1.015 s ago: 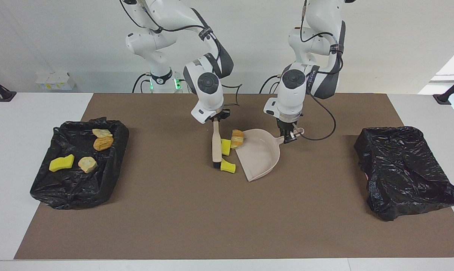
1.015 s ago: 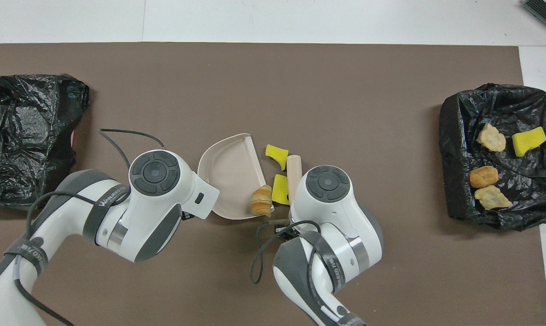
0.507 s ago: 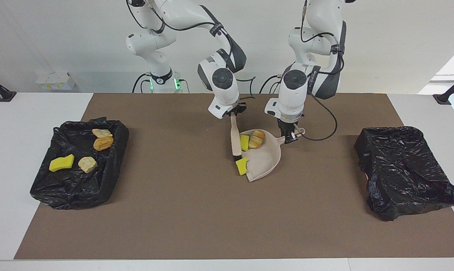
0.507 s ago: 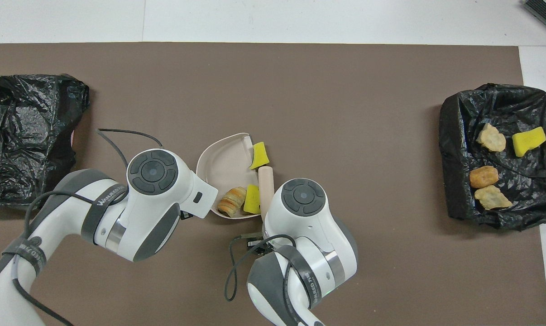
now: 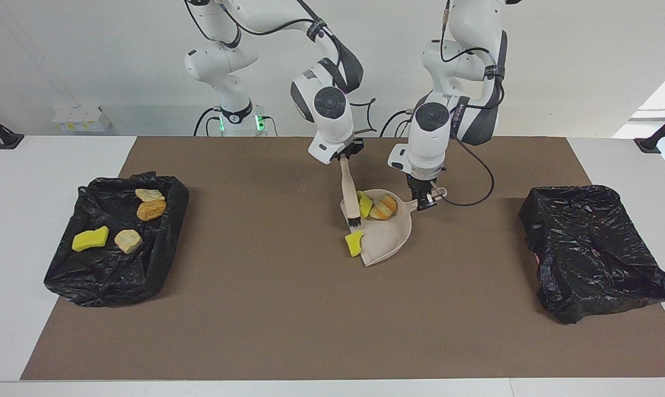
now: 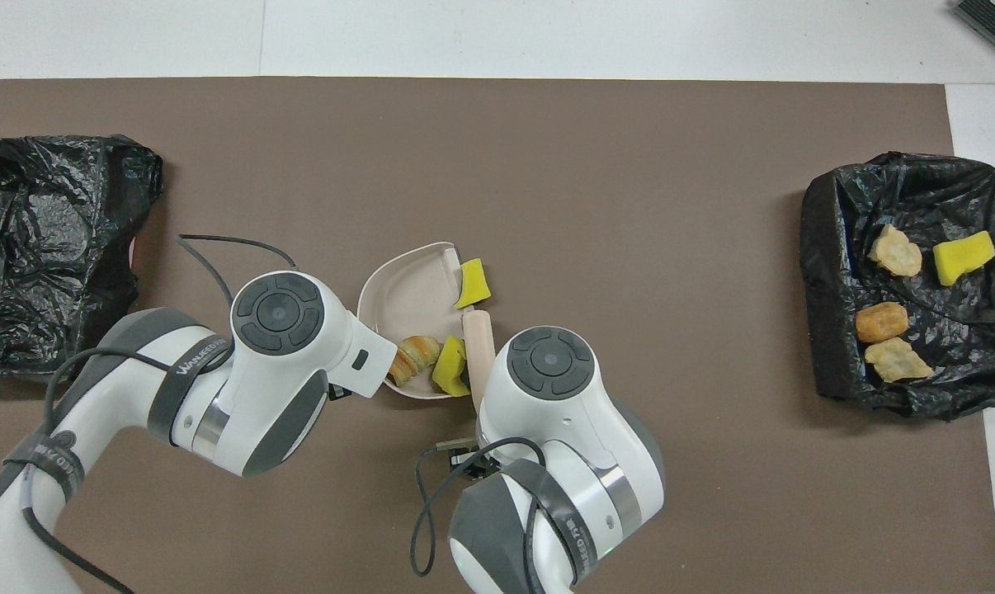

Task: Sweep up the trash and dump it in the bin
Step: 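Push the pieces into the dustpan with the brush in the right gripper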

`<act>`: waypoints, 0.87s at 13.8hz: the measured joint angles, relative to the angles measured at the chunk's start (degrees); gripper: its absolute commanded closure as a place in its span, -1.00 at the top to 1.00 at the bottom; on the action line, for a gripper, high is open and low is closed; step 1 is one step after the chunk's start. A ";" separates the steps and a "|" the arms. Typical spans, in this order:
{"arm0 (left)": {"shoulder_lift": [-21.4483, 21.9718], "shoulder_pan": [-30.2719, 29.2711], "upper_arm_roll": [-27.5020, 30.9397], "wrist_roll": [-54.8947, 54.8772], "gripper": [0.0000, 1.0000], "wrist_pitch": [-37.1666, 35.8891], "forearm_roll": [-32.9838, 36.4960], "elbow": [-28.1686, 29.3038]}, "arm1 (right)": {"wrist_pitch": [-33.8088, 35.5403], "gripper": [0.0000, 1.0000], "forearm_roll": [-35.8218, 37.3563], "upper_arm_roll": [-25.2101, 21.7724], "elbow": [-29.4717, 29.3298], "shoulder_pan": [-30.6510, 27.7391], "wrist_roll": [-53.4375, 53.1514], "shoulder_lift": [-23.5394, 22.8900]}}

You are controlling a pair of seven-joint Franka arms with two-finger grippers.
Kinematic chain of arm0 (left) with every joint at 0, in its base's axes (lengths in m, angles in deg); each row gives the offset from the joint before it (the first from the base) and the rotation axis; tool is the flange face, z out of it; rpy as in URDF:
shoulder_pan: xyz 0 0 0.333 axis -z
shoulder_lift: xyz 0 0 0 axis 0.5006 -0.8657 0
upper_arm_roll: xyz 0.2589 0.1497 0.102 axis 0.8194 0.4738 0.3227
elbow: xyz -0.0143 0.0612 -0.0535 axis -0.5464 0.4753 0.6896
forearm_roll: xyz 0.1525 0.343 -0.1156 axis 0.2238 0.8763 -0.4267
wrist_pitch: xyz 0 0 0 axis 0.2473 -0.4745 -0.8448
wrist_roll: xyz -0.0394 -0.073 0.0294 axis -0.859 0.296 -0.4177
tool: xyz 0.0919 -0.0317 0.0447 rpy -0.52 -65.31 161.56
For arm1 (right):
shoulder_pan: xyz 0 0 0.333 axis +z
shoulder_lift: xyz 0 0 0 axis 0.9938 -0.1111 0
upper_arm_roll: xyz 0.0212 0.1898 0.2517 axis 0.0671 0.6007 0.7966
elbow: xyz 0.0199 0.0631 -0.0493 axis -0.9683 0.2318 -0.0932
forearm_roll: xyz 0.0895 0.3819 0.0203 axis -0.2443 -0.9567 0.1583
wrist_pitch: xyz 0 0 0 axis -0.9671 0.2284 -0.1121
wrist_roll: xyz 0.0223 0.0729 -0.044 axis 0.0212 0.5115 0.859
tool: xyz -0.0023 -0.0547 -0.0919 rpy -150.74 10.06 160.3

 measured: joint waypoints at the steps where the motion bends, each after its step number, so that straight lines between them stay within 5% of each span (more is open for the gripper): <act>1: 0.00 0.00 0.00 0.00 -1.00 0.00 0.00 0.00 | 0.55 -1.00 2.73 -0.01 0.03 -0.25 0.01 0.50; 7: 0.00 -0.02 0.00 0.00 -1.00 0.00 0.00 0.00 | -0.39 -1.00 13.43 -0.07 -0.64 -4.52 6.44 -0.92; 12: 0.00 -0.02 0.00 0.00 -1.00 0.00 0.00 0.00 | -0.62 -1.00 17.80 0.11 -10.54 -6.14 8.77 -10.38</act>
